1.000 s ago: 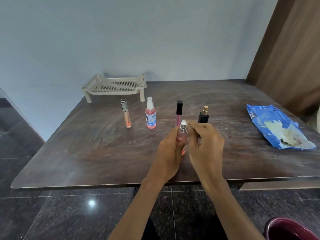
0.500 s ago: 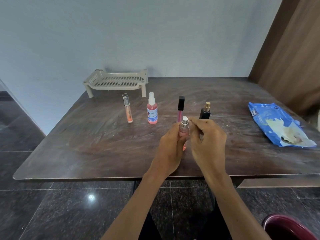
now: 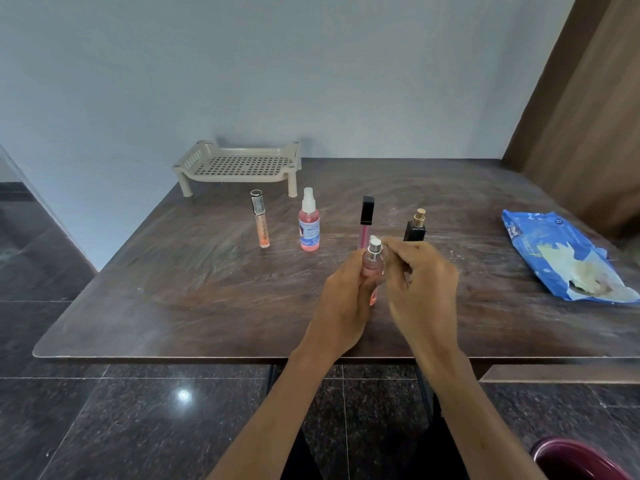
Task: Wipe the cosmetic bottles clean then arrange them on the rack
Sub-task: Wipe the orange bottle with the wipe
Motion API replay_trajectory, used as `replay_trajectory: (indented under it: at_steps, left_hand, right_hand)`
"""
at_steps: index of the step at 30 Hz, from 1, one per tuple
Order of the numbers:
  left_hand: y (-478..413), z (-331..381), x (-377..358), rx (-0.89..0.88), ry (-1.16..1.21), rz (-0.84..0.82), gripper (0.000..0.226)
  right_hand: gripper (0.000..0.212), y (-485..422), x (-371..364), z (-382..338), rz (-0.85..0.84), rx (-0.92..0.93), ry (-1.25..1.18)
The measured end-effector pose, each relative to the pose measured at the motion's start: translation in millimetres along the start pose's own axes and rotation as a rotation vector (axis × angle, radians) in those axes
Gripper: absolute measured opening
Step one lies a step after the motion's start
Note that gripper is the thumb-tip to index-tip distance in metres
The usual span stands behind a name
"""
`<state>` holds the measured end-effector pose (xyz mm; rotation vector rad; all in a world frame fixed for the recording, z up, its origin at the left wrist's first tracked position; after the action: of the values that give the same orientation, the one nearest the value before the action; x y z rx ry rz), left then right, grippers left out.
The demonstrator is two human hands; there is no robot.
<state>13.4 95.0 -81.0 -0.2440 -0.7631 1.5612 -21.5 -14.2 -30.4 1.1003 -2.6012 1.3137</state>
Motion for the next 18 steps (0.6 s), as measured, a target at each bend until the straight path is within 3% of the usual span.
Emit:
replay_trajectory:
  at_steps: [4,8,14,18]
  left_hand:
    - [0,1,0,0.001,0.024,-0.028,0.036]
    - [1,4,-2,0.004,0.063,-0.065,0.023]
    - [3,3,2,0.066,0.167,-0.051,0.028]
    - [-1,3,9,0.050,0.137,0.052,0.024]
  right_hand:
    - [0.017,14,16,-3,0.072,-0.031,-0.051]
    - [0.016,14,13,-3,0.071,-0.039,-0.044]
    - [0.018,20,17,-2,0.094,-0.077,-0.049]
    - [0.017,22,19,-7,0.096,-0.059,-0.063]
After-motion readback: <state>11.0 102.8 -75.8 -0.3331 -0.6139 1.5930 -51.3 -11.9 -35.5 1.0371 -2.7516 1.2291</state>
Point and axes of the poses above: each hand's wrist, its own y-axis away from the middle knuckle, its own x-axis out of the back of the hand, z = x × y, the point moved 9 cm from there along -y, towards the middle knuckle, and after that the axes turned 14 degrees about z, right-handed, at the moved point
